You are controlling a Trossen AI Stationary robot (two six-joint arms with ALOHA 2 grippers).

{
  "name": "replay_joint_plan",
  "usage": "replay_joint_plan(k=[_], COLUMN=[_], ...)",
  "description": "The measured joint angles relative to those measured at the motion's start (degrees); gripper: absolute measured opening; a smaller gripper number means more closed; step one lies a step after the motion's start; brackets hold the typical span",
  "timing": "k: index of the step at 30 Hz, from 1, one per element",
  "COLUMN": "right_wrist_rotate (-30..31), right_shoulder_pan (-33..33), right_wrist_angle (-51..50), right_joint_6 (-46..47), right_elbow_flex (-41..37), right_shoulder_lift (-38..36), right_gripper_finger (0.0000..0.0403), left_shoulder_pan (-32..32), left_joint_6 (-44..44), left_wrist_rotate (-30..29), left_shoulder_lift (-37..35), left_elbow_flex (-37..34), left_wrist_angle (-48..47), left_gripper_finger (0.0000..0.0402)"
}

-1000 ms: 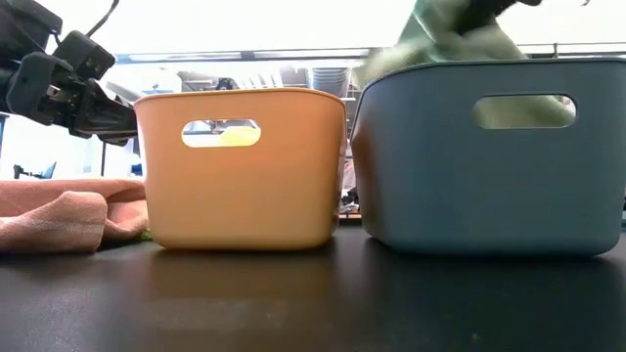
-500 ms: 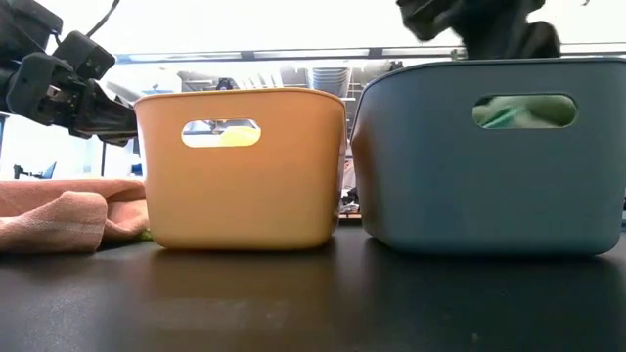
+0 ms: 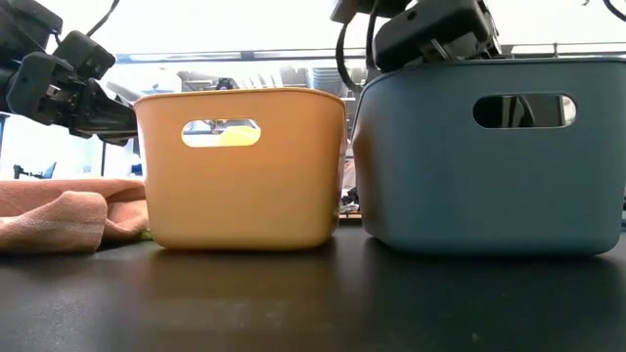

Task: Sort towels by color in basket
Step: Put the white towel into the blue bin, then put the light orange towel into the orange bin

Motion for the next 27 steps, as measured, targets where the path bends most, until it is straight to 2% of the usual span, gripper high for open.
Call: replay_joint_plan(k=[5, 13, 18, 23, 27], right_wrist_rotate=[-0.06, 1.81, 2.56, 10.21, 21.05], right_shoulder_pan=[-0.34, -0.43, -0.43, 0.84, 4.42], right_wrist_angle=[0.0, -0.86, -1.82, -7.42, -12.46], right_joint_6=[-1.89, -1.77, -1.02, 2.4, 4.92], right_elbow_flex=[0.06, 0.6, 2.38, 2.86, 2.69], right_shoulder_lift=[0.48, -1.06, -5.89, -13.28, -19.91], right_gripper_finger=[0.0057, 0.0174, 0.0229, 0.026, 0.0273], left_shoulder_pan=[-0.02, 0.0, -0.02, -0.01, -0.02], left_joint_6=[0.0, 0.0, 0.0, 0.0, 0.0], left_wrist_rotate=[0.0, 0.0, 0.0, 0.0, 0.0], left_shoulder_lift=[0.0, 0.02, 0.02, 0.02, 0.02], left_elbow_flex=[0.0, 0.0, 0.0, 0.0, 0.0], left_wrist_angle=[0.0, -0.07, -0.09, -0.09, -0.09], left_gripper_finger=[0.0075, 0.0075, 0.0075, 0.0075, 0.0075])
